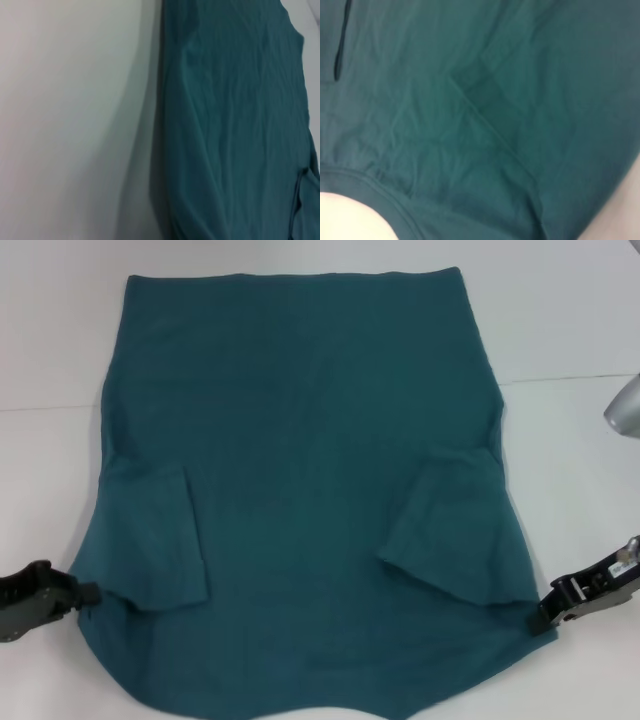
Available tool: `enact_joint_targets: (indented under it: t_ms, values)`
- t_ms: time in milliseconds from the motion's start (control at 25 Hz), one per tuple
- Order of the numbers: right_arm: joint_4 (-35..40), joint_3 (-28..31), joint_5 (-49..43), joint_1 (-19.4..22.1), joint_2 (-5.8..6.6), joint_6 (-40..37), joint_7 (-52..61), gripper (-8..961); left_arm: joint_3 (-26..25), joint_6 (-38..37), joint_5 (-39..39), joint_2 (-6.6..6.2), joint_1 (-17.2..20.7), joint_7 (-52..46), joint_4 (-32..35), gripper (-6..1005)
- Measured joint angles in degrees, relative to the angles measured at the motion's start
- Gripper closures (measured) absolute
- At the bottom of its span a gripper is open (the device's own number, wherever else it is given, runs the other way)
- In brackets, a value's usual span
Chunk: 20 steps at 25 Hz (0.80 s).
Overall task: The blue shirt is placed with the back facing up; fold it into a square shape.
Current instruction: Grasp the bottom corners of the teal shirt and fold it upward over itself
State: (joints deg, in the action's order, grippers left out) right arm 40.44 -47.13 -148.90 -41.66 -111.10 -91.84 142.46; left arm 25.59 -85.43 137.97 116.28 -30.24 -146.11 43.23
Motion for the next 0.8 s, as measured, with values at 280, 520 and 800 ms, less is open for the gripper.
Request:
enact_joint_targets:
  t_ms: [280,520,800]
  values:
    - [6.6,0.2,0.0,0.6,0.94,-9.8,-0.3,904,1.6,-8.0,3.9,-0.85,-0.4,0.6,2.5,993]
    - [9.3,0.1,-0.2,2.1,1.07,-17.0,-2.1,901,1.7,-16.7,7.0,-0.46,1.0,1.0,5.9,993]
    - [9.5,0.4,-0.2,4.9,1.28,-21.3,-4.2,894,2.3,-23.7,10.5,-0.24,1.7,2.1,7.0,992]
